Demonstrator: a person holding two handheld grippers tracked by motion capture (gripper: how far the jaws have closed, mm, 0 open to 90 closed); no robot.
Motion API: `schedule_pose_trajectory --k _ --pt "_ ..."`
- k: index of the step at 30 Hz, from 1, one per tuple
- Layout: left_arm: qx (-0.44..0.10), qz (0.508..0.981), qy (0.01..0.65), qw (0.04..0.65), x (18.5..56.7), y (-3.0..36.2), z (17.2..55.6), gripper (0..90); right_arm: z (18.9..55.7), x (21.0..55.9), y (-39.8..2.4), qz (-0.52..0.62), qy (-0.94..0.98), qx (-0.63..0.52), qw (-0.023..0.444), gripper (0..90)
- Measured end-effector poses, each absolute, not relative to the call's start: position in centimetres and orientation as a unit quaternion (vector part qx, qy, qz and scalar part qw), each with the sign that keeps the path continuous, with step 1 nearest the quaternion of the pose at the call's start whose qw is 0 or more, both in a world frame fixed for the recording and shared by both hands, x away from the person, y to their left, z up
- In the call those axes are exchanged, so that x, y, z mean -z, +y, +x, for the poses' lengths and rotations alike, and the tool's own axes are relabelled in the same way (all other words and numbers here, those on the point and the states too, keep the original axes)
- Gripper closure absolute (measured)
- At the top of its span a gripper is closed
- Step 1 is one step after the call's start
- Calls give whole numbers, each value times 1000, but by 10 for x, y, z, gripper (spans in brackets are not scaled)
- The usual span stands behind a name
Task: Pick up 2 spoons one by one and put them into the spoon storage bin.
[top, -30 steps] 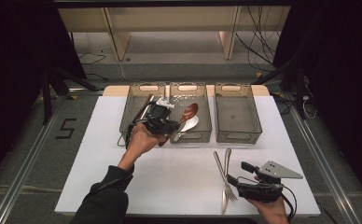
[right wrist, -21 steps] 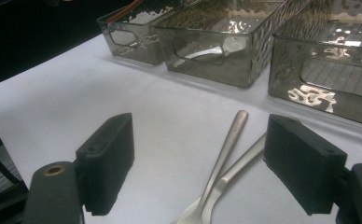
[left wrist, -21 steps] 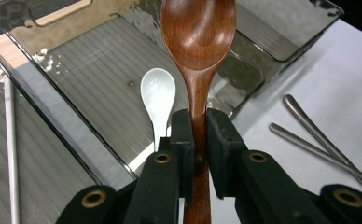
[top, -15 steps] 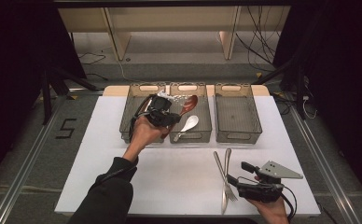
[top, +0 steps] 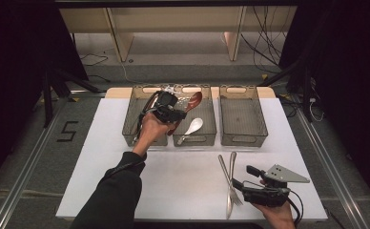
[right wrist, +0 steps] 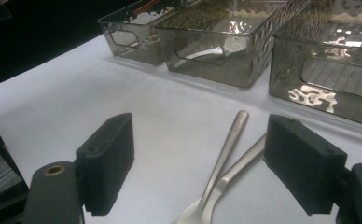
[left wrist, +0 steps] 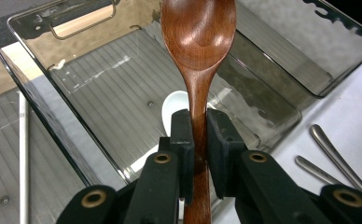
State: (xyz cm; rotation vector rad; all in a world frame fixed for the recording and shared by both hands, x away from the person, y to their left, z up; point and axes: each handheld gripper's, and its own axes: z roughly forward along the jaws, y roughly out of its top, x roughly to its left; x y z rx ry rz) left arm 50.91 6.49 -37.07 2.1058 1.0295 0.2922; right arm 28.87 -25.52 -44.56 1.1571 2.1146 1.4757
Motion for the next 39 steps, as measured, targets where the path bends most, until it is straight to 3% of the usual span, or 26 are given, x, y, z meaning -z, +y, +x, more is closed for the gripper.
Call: schedule_pose_trajectory --k 39 --pt "-99 805 439 385 393 51 539 809 289 446 -255 403 740 -516 153 253"
